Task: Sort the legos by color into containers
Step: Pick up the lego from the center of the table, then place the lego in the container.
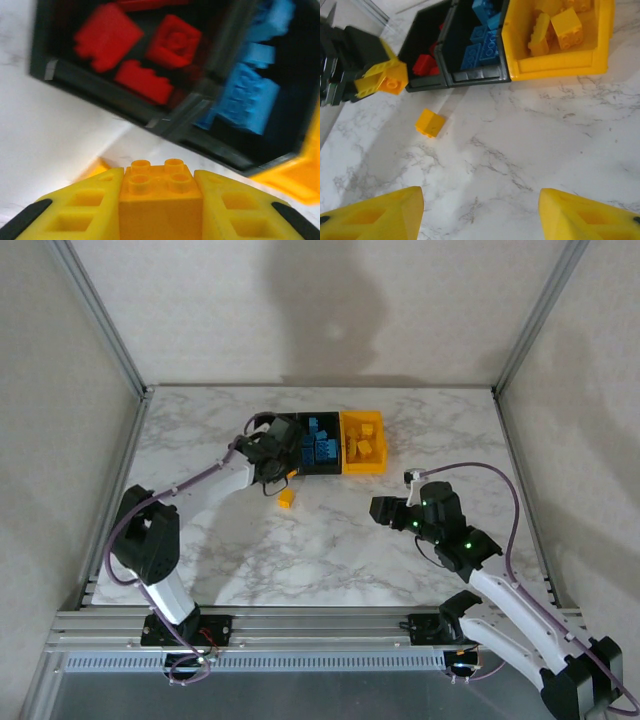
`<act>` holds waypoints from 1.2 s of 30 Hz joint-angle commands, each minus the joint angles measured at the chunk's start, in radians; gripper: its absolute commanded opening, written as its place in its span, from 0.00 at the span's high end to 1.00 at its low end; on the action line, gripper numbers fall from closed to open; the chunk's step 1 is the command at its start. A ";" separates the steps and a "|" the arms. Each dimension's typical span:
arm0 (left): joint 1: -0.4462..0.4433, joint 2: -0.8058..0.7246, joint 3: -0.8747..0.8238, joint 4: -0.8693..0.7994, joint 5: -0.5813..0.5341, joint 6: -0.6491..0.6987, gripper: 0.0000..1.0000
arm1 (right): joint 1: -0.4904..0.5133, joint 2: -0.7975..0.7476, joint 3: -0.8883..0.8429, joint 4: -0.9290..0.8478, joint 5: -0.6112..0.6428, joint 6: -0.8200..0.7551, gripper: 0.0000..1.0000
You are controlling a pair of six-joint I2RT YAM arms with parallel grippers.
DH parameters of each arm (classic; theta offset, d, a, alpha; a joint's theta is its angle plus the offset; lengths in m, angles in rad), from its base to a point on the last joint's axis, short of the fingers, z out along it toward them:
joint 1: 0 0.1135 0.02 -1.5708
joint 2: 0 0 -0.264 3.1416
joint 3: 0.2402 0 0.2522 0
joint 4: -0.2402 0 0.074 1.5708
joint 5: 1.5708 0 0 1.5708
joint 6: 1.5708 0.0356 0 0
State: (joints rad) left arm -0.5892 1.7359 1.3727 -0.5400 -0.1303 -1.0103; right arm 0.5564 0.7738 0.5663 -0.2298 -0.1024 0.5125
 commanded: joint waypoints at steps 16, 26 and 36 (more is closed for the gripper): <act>-0.116 0.385 0.552 -0.092 0.081 0.070 0.73 | -0.052 -0.109 0.059 -0.101 0.072 0.044 0.37; -0.132 0.642 0.896 -0.164 0.130 0.089 0.72 | -0.068 -0.172 0.055 -0.158 0.106 0.052 0.37; -0.133 0.742 0.959 -0.087 0.202 0.092 0.70 | -0.072 -0.221 0.056 -0.202 0.133 0.044 0.37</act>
State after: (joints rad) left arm -0.7185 2.4588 2.2833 -0.6468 0.0372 -0.9379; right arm 0.4919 0.5678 0.5964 -0.4133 0.0074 0.5514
